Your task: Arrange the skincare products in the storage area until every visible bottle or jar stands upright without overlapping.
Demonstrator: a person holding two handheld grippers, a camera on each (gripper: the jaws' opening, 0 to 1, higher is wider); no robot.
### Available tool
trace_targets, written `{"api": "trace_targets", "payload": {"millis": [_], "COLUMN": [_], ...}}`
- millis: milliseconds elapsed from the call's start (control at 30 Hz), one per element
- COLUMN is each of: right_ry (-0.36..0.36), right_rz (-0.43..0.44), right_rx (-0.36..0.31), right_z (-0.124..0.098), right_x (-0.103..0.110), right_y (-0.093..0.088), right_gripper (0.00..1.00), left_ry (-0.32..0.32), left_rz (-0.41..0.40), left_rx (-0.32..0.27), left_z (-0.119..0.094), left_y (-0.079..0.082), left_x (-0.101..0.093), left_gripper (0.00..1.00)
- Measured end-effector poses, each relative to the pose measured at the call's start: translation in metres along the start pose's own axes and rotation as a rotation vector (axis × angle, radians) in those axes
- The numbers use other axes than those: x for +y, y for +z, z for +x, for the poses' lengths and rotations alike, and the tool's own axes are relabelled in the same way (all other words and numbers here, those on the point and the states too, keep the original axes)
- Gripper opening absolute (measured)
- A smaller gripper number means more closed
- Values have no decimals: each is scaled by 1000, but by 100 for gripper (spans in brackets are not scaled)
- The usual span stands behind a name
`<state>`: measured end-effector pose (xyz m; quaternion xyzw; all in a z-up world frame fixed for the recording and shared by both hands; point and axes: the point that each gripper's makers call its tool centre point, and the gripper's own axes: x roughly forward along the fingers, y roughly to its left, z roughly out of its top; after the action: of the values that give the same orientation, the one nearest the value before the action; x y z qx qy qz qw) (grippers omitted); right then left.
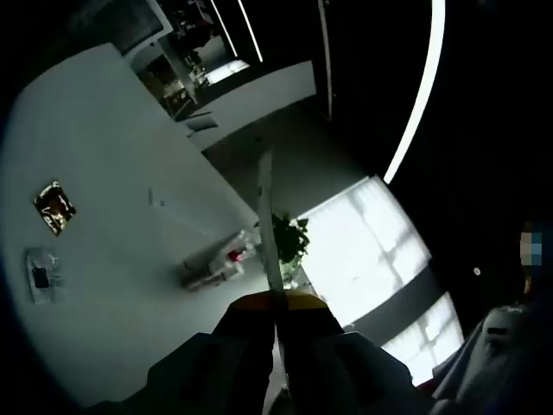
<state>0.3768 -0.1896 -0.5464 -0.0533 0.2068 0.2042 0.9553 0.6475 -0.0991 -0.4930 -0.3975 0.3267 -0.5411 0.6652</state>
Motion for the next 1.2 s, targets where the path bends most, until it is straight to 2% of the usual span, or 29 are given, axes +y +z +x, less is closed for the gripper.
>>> {"api": "trace_targets", "payload": {"millis": [233,567,1033,1200], "right_ry": [-6,-17,-24,-24], "right_rz": [-1,-2,-3,-4], "right_rx": [15,34,75,88], "right_z": [1,2,3,4], "right_x": [-2,-4,-6,-6], "right_y": [-3,-7,-15,-18], "right_gripper": [80,78,74,73], "left_ry": [16,41,62,93], "left_rz": [10,-4,-57,-81], "left_rx": [30,88,181,194], "left_z": [21,47,92,101], "left_y": [14,14,-14,-15], "left_x": [19,52,89,117], "left_gripper": [0,0,0,0]}}
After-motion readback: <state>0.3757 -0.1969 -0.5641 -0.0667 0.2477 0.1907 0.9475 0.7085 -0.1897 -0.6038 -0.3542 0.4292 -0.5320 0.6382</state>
